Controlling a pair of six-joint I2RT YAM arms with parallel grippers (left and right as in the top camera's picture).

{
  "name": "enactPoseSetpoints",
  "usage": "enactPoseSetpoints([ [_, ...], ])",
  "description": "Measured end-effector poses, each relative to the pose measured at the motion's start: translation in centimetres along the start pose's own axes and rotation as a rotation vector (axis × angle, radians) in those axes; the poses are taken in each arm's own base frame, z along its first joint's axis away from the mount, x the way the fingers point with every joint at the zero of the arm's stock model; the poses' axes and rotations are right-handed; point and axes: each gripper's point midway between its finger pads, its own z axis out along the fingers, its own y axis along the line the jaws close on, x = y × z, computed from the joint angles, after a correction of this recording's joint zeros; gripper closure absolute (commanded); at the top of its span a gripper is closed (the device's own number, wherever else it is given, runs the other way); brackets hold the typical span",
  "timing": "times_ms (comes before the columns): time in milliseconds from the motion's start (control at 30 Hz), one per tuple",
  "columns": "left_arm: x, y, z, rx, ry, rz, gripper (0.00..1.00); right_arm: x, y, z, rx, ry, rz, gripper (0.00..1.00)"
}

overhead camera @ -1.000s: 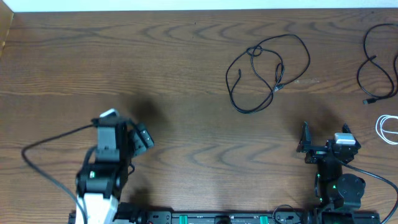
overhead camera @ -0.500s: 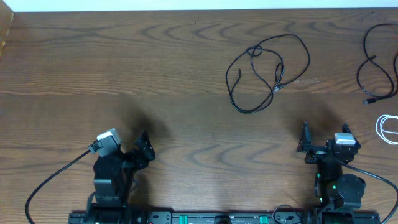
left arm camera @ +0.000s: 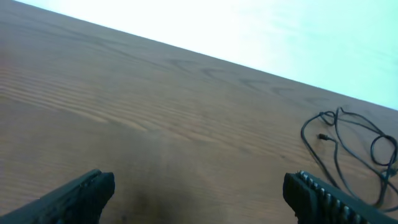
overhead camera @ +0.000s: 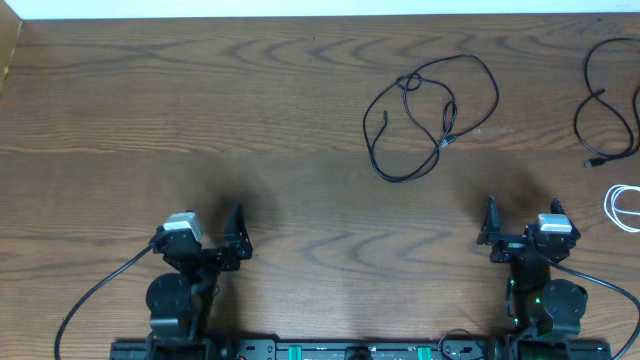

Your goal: Untangle cables

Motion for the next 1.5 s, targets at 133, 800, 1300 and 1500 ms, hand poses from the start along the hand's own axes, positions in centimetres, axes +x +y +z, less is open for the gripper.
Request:
enactPoseSetpoints([
  [133, 0.0, -0.1, 0.3, 0.016, -0.03, 0.024, 0.06, 0.0, 0.0, 0.0, 0.0, 0.0, 0.0, 0.01],
  [800, -0.2, 0.0, 1.0, 0.024, -0.106, 0.17, 0.06, 0.0, 0.0, 0.0, 0.0, 0.0, 0.0, 0.01],
  [1300, 0.2, -1.3, 1.0, 0.075, -0.097, 0.213, 0.06, 0.0, 0.0, 0.0, 0.0, 0.0, 0.0, 0.01],
  [1500, 0.2, -1.2, 1.0, 0.074, -0.097, 0.226, 0.06, 0.0, 0.0, 0.0, 0.0, 0.0, 0.0, 0.01],
])
